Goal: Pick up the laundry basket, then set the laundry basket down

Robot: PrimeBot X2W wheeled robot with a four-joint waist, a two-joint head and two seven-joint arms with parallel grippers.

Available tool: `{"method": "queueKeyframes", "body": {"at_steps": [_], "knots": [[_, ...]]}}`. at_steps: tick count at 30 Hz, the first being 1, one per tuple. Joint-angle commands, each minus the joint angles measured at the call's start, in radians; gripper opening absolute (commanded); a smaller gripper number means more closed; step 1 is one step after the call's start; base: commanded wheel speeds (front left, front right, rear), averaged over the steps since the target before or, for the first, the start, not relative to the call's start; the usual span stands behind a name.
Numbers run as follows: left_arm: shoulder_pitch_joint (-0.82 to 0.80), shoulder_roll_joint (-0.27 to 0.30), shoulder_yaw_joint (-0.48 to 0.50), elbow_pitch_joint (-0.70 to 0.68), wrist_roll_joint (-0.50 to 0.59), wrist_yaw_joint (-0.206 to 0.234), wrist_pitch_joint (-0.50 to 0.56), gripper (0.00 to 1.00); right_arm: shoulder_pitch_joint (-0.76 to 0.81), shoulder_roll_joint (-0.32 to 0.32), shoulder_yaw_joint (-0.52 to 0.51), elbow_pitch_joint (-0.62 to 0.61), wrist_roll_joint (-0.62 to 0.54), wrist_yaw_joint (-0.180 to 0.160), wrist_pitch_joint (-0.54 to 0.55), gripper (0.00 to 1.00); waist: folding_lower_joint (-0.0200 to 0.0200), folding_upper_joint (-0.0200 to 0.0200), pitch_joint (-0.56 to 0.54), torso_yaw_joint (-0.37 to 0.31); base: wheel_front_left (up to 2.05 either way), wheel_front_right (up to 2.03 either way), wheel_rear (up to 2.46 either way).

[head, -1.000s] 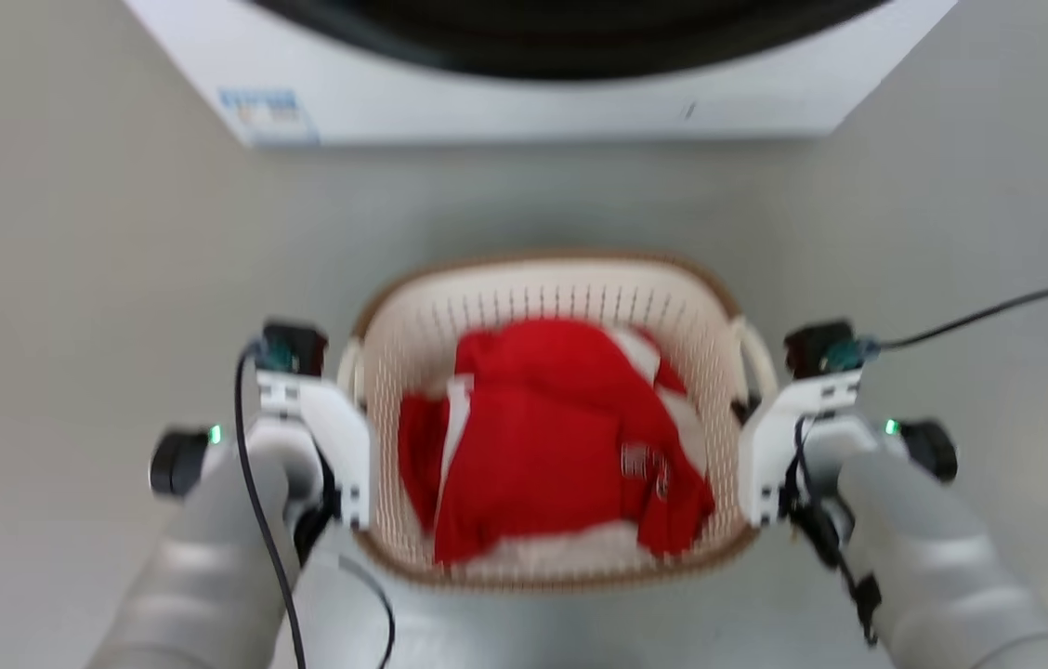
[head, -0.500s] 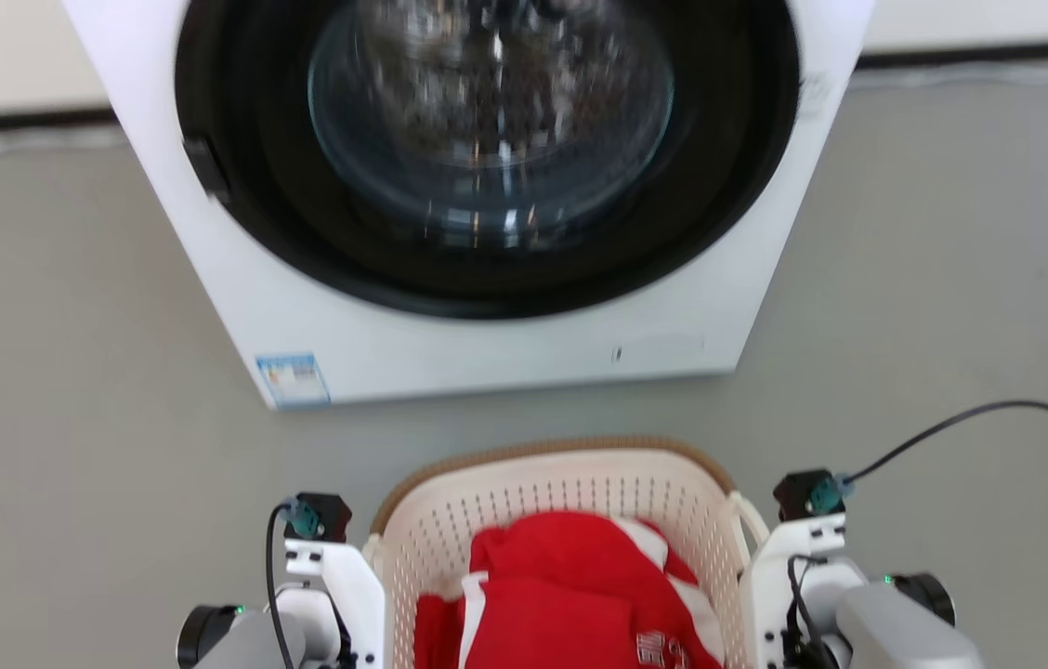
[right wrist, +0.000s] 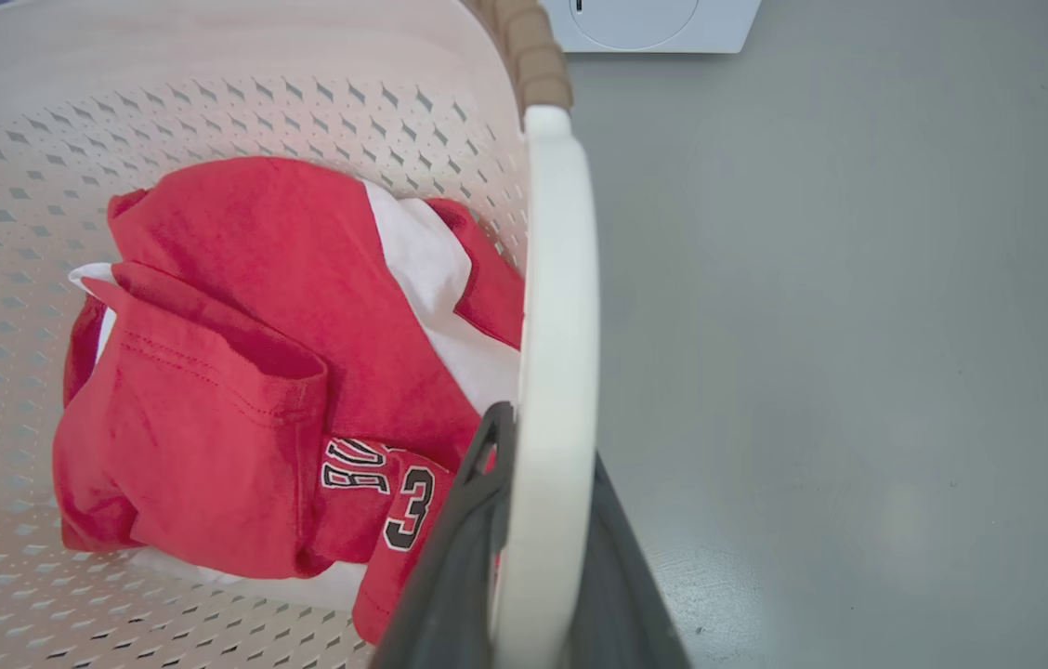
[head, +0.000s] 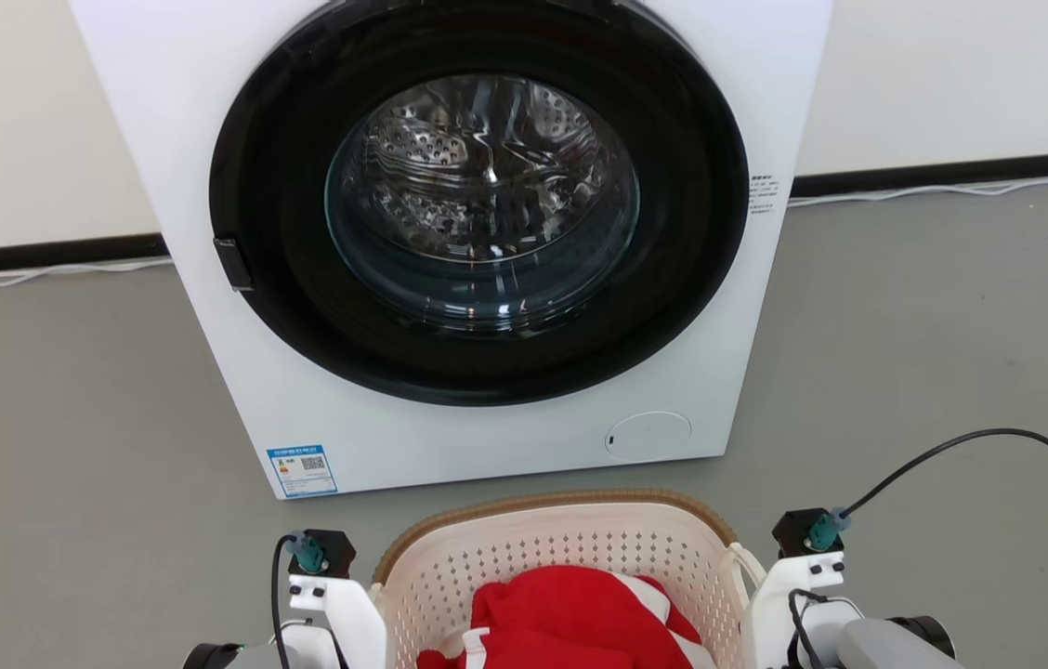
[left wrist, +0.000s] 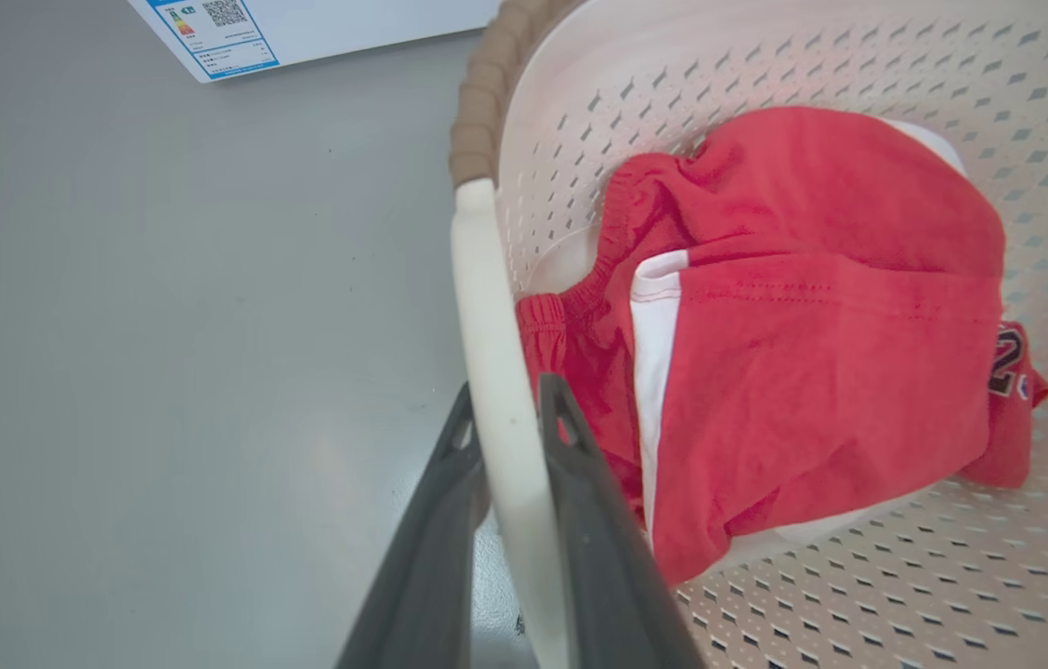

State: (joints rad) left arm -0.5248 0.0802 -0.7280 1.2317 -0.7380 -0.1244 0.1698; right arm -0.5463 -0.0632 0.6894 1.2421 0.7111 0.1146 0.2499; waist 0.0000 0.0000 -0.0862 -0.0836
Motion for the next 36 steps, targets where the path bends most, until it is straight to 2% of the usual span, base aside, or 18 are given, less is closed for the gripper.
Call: {"method": "queueKeyframes", "body": {"at_steps": [1, 36], "knots": [[-0.024, 0.026, 0.008, -0.021, 0.0, -0.006, -0.001, 0.0, -0.016, 0.013, 0.025, -0.02, 0.006, 0.016, 0.001, 0.0, 0.0, 0.0, -0.006, 0.0, 0.0, 0.0, 0.0], [-0.043, 0.044, -0.084, -0.001, -0.102, -0.006, 0.014, 0.0, -0.028, 0.013, 0.128, -0.008, 0.127, 0.016, 0.0, 0.0, 0.0, 0.0, 0.002, 0.024, 0.0, 0.0, 0.0]]}}
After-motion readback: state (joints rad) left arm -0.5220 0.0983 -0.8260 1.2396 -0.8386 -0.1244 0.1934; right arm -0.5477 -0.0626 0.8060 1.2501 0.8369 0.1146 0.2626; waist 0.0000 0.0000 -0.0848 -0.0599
